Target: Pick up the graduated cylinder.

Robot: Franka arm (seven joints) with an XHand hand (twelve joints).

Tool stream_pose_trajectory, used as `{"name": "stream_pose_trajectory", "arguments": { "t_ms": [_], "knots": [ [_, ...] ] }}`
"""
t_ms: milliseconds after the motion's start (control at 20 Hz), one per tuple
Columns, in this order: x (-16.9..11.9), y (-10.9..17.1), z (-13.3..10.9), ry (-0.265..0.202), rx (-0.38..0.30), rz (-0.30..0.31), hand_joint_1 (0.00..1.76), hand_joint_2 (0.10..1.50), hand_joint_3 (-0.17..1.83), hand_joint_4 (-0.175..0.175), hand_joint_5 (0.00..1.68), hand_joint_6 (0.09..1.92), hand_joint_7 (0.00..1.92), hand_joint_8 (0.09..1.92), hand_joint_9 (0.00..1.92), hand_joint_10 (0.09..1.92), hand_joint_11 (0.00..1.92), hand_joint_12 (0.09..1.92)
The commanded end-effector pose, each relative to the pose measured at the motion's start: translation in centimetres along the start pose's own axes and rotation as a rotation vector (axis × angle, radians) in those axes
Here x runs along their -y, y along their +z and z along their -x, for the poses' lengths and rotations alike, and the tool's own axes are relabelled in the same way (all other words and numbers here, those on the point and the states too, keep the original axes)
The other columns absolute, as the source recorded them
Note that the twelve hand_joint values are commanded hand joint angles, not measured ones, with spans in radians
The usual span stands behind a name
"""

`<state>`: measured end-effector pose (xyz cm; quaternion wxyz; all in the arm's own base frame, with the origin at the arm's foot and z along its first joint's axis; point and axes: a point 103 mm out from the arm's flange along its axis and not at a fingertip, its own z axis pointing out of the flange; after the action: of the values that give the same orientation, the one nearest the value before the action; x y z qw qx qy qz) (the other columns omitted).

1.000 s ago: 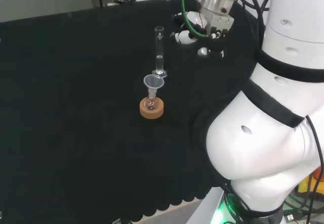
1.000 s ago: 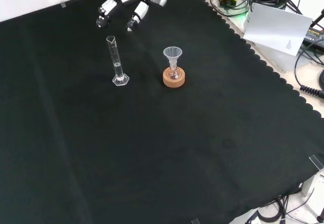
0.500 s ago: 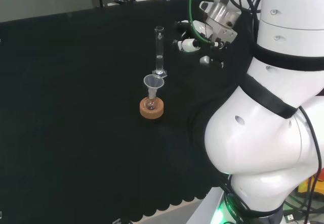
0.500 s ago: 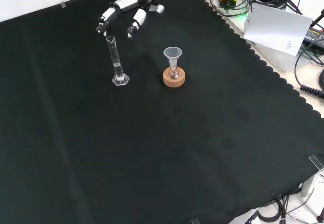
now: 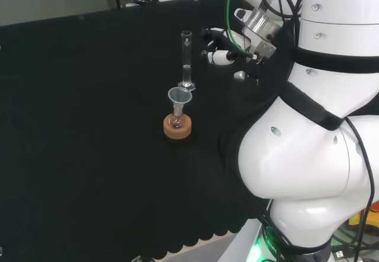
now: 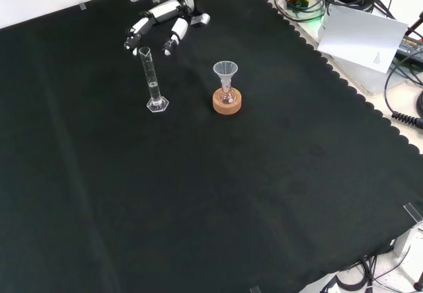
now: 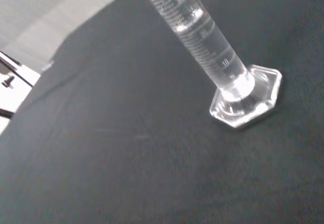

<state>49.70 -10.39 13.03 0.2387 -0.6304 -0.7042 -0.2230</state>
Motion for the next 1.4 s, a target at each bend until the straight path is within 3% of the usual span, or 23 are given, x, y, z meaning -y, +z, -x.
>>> {"name": "stream_pose_trajectory", "arguments": {
  "t_ms": [50, 750, 850, 1400],
  "knots": [
    [-1.1, 0.4, 0.8, -0.023, -0.049, 0.037, 0.92, 1.07, -0.17, -0.039, 0.42, 0.09, 0.29, 0.62, 0.53, 0.57, 0.30, 1.33],
    [-2.1, 2.4, 0.0, -0.090, -0.157, -0.002, 0.98, 1.07, -0.17, -0.038, 0.53, 0.09, 0.43, 0.57, 0.68, 0.50, 0.45, 1.28],
    [-2.2, 2.6, 0.1, -0.110, -0.200, -0.019, 0.98, 1.06, -0.17, -0.038, 0.52, 0.09, 0.40, 0.56, 0.66, 0.49, 0.45, 1.28],
    [-3.5, 4.5, -0.7, -0.169, -0.259, -0.028, 0.98, 1.04, -0.17, -0.041, 0.44, 0.09, 0.35, 0.54, 0.62, 0.46, 0.40, 1.27]
  ]
}}
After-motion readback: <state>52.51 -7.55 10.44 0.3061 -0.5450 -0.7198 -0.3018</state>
